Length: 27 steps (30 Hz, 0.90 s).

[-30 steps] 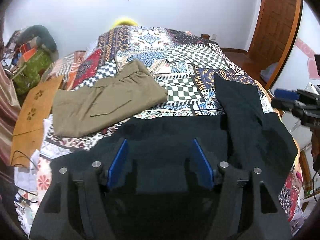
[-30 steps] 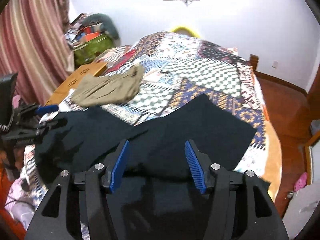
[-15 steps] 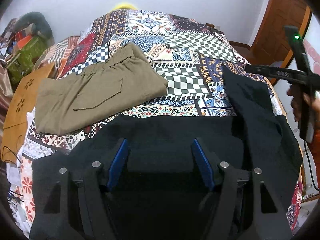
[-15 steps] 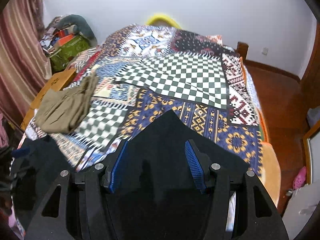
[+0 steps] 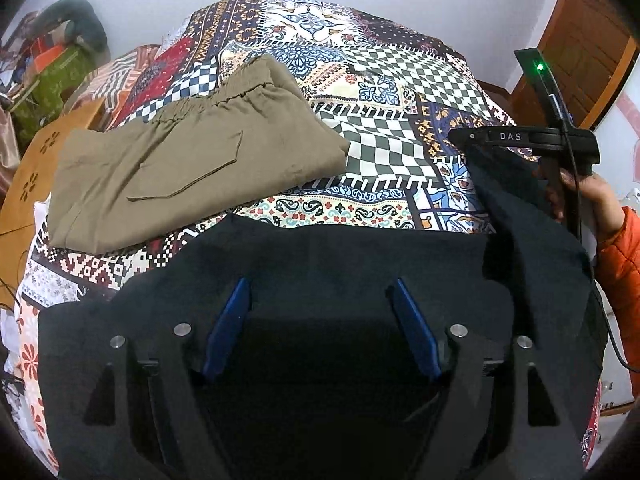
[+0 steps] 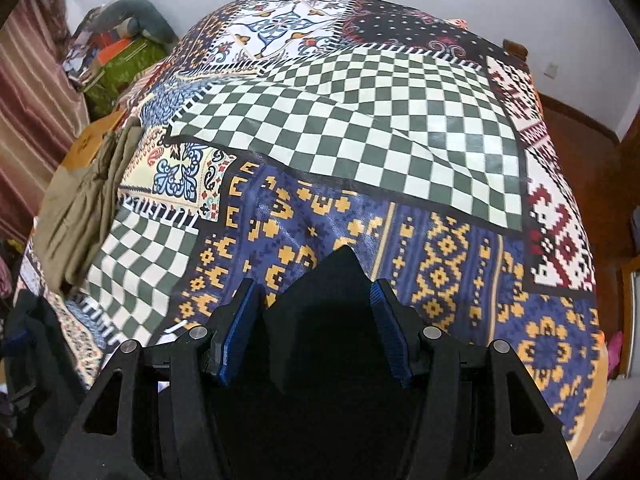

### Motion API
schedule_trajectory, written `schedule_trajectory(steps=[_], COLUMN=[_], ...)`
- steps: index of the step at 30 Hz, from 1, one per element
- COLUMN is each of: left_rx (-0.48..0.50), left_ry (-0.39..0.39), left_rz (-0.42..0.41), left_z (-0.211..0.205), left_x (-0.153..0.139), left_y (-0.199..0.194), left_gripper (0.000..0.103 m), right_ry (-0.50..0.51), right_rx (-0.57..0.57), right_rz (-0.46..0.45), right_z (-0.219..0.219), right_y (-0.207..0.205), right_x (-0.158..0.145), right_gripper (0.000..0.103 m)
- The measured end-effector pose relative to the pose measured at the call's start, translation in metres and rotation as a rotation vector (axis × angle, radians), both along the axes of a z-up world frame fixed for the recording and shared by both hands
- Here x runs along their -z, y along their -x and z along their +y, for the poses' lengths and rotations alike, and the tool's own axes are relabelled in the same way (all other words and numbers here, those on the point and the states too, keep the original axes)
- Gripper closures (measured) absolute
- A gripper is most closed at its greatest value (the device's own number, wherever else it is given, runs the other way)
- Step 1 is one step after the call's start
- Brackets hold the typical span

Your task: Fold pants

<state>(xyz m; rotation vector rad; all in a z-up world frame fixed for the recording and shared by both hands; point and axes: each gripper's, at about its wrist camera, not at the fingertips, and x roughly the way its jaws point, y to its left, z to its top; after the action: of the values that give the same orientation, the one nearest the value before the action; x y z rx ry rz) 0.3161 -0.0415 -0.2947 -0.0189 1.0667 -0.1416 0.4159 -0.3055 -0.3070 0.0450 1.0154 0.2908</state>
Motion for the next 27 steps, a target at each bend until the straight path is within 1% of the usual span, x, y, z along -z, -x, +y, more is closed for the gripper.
schedule_trajectory(steps=[2,4,5,7,9,10,14,17,19,23,25,27], left_rx=[0.000,0.000,-0.001,-0.005,-0.005,-0.002,0.023,0.044,0.072,0.136,0.181,0.194], left_ry=[-0.004,-0.015,-0.018,-0.020,-0.010,-0.005,0.016,0.056,0.085,0.098,0.089,0.075], left_rz=[-0.001,-0.003,-0.005,-0.012,-0.017,-0.019,-0.031,-0.049,-0.059,-0.056,-0.044,-0.023], left_z=[-0.001,-0.002,-0.002,-0.002,-0.003,-0.004,-0.013,-0.021,-0.032,-0.056,-0.072,-0.082], left_x=[0.000,-0.002,-0.003,-0.007,-0.014,-0.016,-0.033,-0.047,-0.055,-0.060,-0.054,-0.046], left_y=[0.000,0.001,0.001,0.003,0.007,0.009,0.020,0.029,0.038,0.049,0.054,0.055], left_gripper=[0.029,0.029,0.029,0.029,0.029,0.029,0.029,0.029,0.029,0.029,0.029,0.029], right_ry=[-0.004,-0.019,-0.017,0.008,0.030,0.025,-0.018,-0.030,-0.039,-0.061,-0.067,-0.082], right_rx=[-0.005,-0.007,-0.013,-0.021,-0.022,-0.016,0.011,0.031,0.041,0.073,0.087,0.104], right_rz=[-0.012,-0.015,-0.019,-0.031,-0.053,-0.065,-0.122,-0.183,-0.210,-0.266,-0.285,-0.302], right_z=[-0.001,-0.001,0.000,0.004,0.008,0.007,-0.005,-0.016,-0.021,-0.037,-0.044,-0.053], right_y=[0.003,0.004,0.006,0.008,0.012,0.016,0.036,0.059,0.071,0.102,0.113,0.129], right_x=[-0.001,-0.001,-0.002,-0.004,-0.011,-0.016,-0.042,-0.069,-0.081,-0.106,-0.111,-0.118], right_gripper=[0.059,0.077,0.081,0.091,0.094,0.096,0.096,0.096,0.096,0.096,0.096,0.096])
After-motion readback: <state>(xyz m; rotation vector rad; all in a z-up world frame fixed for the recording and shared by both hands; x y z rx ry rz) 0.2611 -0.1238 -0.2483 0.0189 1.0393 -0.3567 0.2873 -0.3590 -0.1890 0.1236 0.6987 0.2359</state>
